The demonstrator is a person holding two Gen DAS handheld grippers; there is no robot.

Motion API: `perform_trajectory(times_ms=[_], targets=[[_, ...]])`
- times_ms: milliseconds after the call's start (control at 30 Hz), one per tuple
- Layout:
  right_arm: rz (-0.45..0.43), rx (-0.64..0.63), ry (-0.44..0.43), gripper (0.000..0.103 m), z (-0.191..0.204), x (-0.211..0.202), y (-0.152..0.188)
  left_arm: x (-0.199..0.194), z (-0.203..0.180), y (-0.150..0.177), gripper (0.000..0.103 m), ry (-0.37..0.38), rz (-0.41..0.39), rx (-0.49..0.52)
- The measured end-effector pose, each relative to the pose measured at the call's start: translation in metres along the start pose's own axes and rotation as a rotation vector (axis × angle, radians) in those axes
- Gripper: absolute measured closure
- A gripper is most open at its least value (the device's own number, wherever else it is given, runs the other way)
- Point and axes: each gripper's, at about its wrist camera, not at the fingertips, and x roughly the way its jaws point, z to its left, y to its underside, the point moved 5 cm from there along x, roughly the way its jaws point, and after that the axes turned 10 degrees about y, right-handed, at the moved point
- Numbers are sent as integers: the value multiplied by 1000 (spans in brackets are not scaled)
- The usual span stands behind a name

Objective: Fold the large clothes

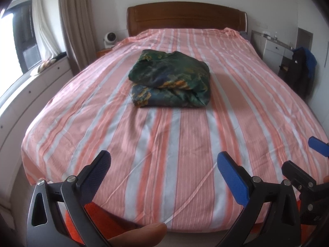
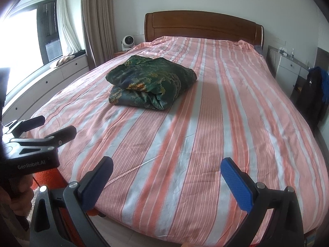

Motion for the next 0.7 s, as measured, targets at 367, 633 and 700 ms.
perform_trajectory(times_ms=[367,633,700], targets=[[-15,-13,-11,0,5,-4,-1,0,-1,-1,0,-10,1,7],[-10,21,45,0,-7,-3,-5,-2,-4,0,0,-9,-5,29],[1,24,58,0,-9,-2,-4,-2,-4,0,0,-5,-4,26]])
